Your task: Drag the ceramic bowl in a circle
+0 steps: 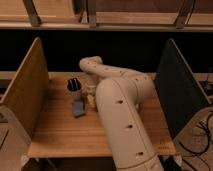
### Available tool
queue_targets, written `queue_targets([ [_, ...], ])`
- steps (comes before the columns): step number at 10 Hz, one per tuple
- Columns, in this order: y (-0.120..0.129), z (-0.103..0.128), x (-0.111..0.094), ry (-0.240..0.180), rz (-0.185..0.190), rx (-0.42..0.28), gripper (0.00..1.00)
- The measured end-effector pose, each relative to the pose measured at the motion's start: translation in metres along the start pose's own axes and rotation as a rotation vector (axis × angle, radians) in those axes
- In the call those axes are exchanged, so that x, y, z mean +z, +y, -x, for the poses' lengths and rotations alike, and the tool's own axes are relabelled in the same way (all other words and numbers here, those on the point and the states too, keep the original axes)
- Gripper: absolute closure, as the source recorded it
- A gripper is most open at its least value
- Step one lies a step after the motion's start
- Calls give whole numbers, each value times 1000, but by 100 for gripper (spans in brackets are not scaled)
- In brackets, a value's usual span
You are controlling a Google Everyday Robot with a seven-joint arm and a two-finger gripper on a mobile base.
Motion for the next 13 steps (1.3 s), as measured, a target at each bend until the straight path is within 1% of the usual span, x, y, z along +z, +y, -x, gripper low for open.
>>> queue_targets([
  [1, -8, -15, -1, 14, -12, 45, 100],
  [2, -14, -24, -2, 20, -22, 74, 100],
  [3, -26, -30, -6, 17, -44, 102, 100],
  [4, -38, -30, -11, 6, -68, 113, 100],
  [5, -50, -22, -16, -7, -92, 100, 100],
  [6, -57, -11, -20, -18, -108, 77, 100],
  [7, -60, 4, -23, -34, -116, 42, 100],
  [9, -54, 29, -27, -54, -116, -25, 98],
  [10, -46, 39, -30, -52, -113, -64, 89],
  [11, -41, 40, -34, -43, -112, -81, 78],
  [12, -39, 38, -37, -35, -113, -87, 70],
  [13, -35, 34, -40, -22, -112, -90, 58],
])
